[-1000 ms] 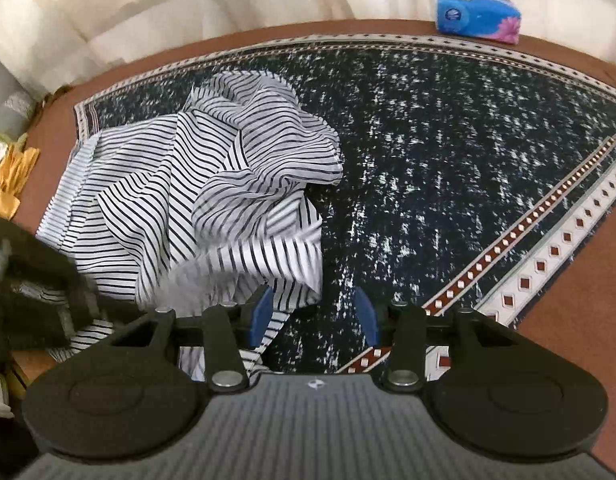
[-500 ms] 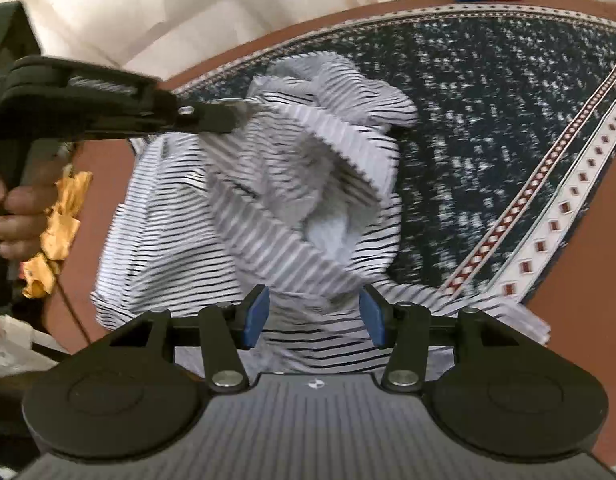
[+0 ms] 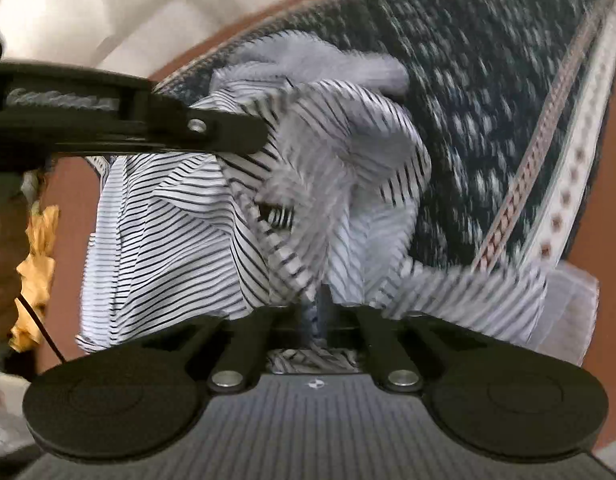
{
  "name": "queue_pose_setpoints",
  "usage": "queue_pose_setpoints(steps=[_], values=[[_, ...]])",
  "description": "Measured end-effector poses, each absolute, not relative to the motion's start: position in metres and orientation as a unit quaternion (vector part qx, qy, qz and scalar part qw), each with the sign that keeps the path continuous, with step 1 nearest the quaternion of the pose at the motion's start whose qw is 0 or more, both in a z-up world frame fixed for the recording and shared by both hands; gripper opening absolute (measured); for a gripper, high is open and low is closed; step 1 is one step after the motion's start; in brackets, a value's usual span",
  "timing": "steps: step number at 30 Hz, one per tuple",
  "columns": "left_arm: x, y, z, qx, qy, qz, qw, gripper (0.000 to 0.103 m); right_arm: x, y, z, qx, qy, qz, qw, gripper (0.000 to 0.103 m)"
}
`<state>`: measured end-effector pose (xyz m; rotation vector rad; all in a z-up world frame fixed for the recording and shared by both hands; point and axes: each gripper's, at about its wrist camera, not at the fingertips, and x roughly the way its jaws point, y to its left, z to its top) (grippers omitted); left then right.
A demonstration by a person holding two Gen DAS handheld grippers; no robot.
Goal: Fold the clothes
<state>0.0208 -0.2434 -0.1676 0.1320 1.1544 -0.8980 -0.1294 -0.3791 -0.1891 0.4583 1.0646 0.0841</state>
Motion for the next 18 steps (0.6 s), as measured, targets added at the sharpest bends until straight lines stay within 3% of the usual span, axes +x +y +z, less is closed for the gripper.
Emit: queue_pose_setpoints(steps=[3,5,6,18], values=[[0.031,-0.247,-0.167,0.070,0.525,-0.406,0.745,0.033,-0.136,-0.389,-0.193,0.228,0.508,0.025,0.830,0.002],[0.039,-0.250,-0.167,0.077,0.524,-0.402,0.747,0.059,-0.140,-0.395,-0.195,0.235,0.511,0.016,0.827,0.002],[0.046,-0.254,-0.168,0.079,0.525,-0.397,0.749,0.062,-0.142,-0.398,-0.196,0.239,0.513,0.011,0.825,0.002],[0.057,-0.344,-0.218,0.245,0.502,-0.382,0.736,0.071,-0.162,-0.402,-0.199,0.280,0.499,-0.016,0.820,0.002]])
